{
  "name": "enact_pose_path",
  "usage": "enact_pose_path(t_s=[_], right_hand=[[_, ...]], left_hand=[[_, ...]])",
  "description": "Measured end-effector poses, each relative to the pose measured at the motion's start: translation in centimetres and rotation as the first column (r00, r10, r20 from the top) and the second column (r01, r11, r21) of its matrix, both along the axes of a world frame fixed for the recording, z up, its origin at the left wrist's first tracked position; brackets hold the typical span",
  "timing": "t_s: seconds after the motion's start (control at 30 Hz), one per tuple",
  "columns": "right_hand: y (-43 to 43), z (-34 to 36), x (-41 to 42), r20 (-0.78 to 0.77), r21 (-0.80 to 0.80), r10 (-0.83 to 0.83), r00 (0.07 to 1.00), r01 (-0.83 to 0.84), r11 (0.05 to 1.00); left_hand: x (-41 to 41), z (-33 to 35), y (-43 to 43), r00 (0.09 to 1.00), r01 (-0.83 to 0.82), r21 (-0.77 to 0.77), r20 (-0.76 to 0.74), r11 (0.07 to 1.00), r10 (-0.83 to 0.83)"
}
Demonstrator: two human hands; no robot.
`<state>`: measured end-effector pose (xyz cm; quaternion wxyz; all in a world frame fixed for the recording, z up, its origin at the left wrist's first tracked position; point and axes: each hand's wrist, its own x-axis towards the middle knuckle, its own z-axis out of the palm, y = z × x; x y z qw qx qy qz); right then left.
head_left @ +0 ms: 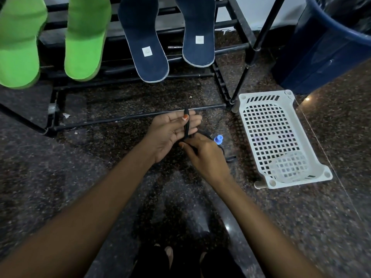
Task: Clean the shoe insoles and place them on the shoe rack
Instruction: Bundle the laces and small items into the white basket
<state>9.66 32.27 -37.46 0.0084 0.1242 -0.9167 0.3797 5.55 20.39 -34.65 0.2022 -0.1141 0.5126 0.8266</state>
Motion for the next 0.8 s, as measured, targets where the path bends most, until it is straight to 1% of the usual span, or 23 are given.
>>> enact_pose_path(t_s=[0.13, 0.2, 0.27, 0.3, 0.4, 0.47, 0.57, 0.67, 0.8], right_hand=[[0.5, 0.9, -0.2, -0.086, 0.023, 0.036, 0.996, -0.034, 0.999], [1.0, 1.0, -0.6, -0.106, 0.001, 0.038, 0.994, -0.038, 0.999], [1.6, 1.0, -1.2, -0.13, -0.038, 0.004, 0.992, -0.009, 0.999], [1.8, 1.0, -1.4, -0.139, -0.059, -0.022, 0.99, 0.014, 0.998], [2.4, 1.3, -2.1, -0.157, -0.124, -0.102, 0.982, 0.083, 0.989], [2.7, 1.5, -2.7, -0.136, -0.177, -0.143, 0.98, 0.118, 0.977], [3.0, 1.8, -3.4, -0.025, -0.293, -0.193, 0.981, 0.177, 0.939], [3.2, 1.8, -3.7, 0.115, -0.408, -0.234, 0.965, 0.261, 0.875], [3.0, 1.2, -3.4, 0.202, -0.512, -0.255, 0.946, 0.324, 0.796]], left_hand=[[0.3, -0.5, -0.2, 0.995, 0.085, -0.204, -0.038, 0.975, -0.095], [0.5, -0.7, -0.2, 0.988, 0.13, -0.314, -0.043, 0.94, -0.151], [0.5, -0.9, -0.2, 0.979, 0.165, -0.412, -0.038, 0.896, -0.198], [0.5, -1.0, -0.2, 0.977, 0.18, -0.429, -0.026, 0.885, -0.211], [0.7, -0.9, -0.4, 0.961, 0.254, -0.377, -0.005, 0.89, -0.277], [0.9, -0.6, -0.5, 0.945, 0.31, -0.324, 0.001, 0.894, -0.328], [0.9, -0.1, -0.5, 0.927, 0.359, -0.28, -0.001, 0.89, -0.375], [0.8, 0.2, -0.6, 0.91, 0.401, -0.234, -0.006, 0.886, -0.414], [0.9, 0.5, -0.5, 0.913, 0.397, -0.145, -0.035, 0.906, -0.405]])
